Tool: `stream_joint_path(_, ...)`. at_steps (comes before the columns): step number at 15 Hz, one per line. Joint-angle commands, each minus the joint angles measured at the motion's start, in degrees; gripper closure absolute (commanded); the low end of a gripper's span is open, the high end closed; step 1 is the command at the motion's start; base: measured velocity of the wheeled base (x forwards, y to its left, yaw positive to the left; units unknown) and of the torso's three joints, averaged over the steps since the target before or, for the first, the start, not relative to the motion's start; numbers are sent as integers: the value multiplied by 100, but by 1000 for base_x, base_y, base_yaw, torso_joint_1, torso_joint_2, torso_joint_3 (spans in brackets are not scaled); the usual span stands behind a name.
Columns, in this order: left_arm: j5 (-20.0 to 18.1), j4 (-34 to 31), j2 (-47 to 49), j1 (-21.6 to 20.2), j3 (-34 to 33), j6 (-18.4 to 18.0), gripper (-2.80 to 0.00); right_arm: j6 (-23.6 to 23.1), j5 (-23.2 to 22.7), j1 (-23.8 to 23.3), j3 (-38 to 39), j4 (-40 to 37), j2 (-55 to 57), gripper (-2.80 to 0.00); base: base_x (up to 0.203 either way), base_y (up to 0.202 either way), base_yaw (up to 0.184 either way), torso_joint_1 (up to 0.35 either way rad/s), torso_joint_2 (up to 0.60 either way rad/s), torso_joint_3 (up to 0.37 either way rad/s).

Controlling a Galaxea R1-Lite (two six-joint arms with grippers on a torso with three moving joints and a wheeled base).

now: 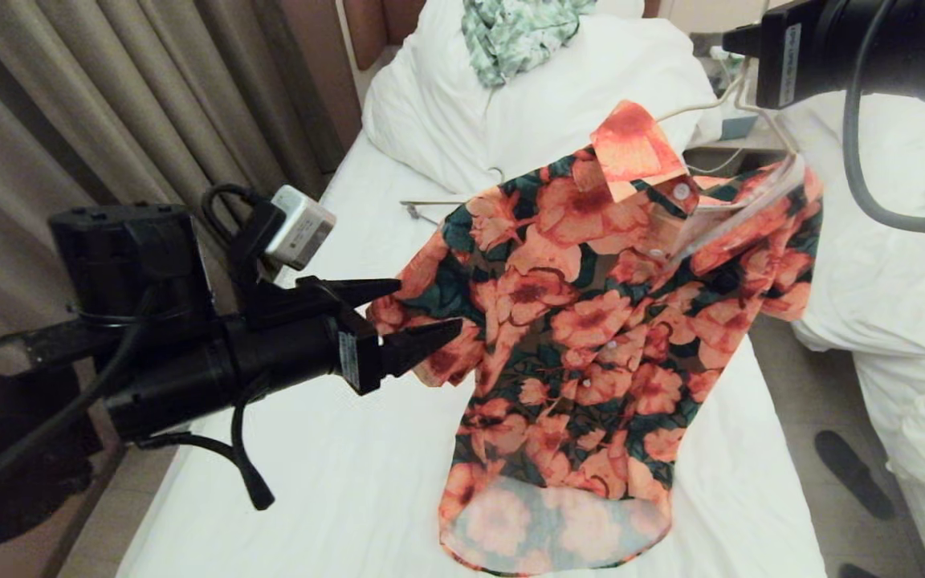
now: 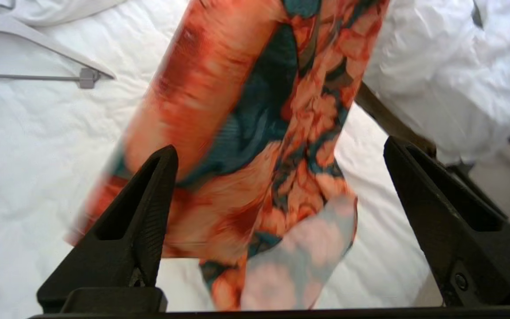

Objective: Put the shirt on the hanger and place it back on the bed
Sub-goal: Take the clothes hanger out of the clothes

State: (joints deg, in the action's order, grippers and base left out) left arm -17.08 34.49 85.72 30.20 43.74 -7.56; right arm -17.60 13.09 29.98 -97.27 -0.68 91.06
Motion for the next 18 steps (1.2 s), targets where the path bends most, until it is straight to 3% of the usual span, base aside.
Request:
stream_joint_path(1,-149,-107,-232,-320,26,-153,-280,-6,9,9,15,-3,8,0,0,0,0,0,0,0)
stream_joint_path(6,-147,214,373,-349,98,-165,-280,-4,18,131,41,-28,29,0,0,0,0,0,0,0)
stream_joint_path(9,-12,903,901,-326,69,-148,-280,-6,18,214,33,-28,47,0,0,0,0,0,0,0)
stream_joint_path(10,116,1090,1011,-259,45,-124,-244,3,18,219,41,-28,52,0,0,0,0,0,0,0)
stream_joint_path(11,244,1292,1061,-202,-33,-92,0,3,18,219,41,-28,61,0,0,0,0,0,0,0)
stream_joint_path(18,231,1561,1061,-216,-67,-79,0,-24,27,219,-2,-3,149,0,0,0,0,0,0,0)
